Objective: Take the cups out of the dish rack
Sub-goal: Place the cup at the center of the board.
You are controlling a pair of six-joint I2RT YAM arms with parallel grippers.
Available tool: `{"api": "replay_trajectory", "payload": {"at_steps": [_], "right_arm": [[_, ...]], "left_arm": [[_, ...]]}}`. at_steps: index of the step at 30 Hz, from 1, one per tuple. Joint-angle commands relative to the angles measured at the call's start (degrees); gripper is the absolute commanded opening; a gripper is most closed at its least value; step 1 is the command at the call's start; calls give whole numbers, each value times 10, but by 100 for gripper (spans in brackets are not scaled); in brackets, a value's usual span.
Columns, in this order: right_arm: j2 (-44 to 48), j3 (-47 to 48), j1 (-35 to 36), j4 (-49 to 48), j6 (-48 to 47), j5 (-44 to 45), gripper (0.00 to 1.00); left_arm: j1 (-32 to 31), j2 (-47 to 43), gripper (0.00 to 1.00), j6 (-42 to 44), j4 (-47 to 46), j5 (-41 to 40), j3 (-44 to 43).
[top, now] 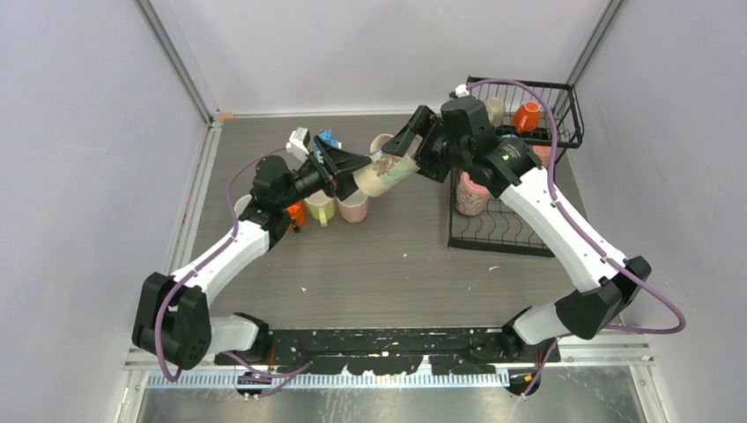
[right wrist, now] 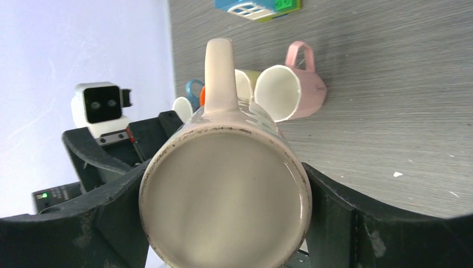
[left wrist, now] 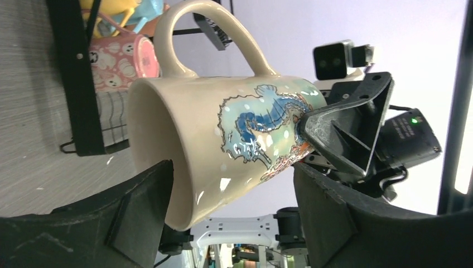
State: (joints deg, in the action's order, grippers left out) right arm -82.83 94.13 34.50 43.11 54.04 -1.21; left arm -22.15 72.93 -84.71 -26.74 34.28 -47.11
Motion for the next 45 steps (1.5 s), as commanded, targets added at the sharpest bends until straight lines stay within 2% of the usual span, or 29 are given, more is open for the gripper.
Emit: {"api": "replay_trajectory", "payload": {"at_steps": [1, 7, 10, 18, 23, 24, 28, 29, 30, 32, 36, 38, 45], "right_arm": [[15, 3, -6, -141, 39, -72, 26], [15, -40, -27, -223, 92, -154, 27], [16, -61, -30, -248, 108, -171, 27], [27, -116, -41, -318, 144, -206, 26], [31, -136, -42, -336, 152, -213, 26], [31, -138, -42, -337, 153, -213, 26], [33, -146, -42, -337, 151, -212, 27], [33, -148, -41, -336, 150, -211, 28], [34, -149, -41, -336, 150, -210, 30], [35, -152, -41, -332, 146, -206, 41], [40, -161, -42, -332, 140, -199, 83], [42, -164, -41, -330, 137, -196, 97], [45, -168, -43, -326, 133, -192, 100]], "left_arm": [[9, -14, 75, -80, -129, 17, 24], [13, -23, 53, -137, -195, 17, 44], [14, -23, 46, -155, -219, 14, 48], [14, -19, 37, -181, -253, 14, 43], [14, -12, 29, -187, -263, 14, 33], [14, -10, 26, -187, -263, 15, 29], [14, -5, 1, -182, -258, 21, 21], [14, -6, 0, -178, -253, 22, 19], [14, -6, 0, -173, -248, 22, 17], [14, -9, 0, -162, -238, 22, 13], [14, -18, 0, -137, -213, 19, 1], [14, -20, 0, -128, -204, 18, -6], [14, -22, 0, -121, -202, 2, -18]]}}
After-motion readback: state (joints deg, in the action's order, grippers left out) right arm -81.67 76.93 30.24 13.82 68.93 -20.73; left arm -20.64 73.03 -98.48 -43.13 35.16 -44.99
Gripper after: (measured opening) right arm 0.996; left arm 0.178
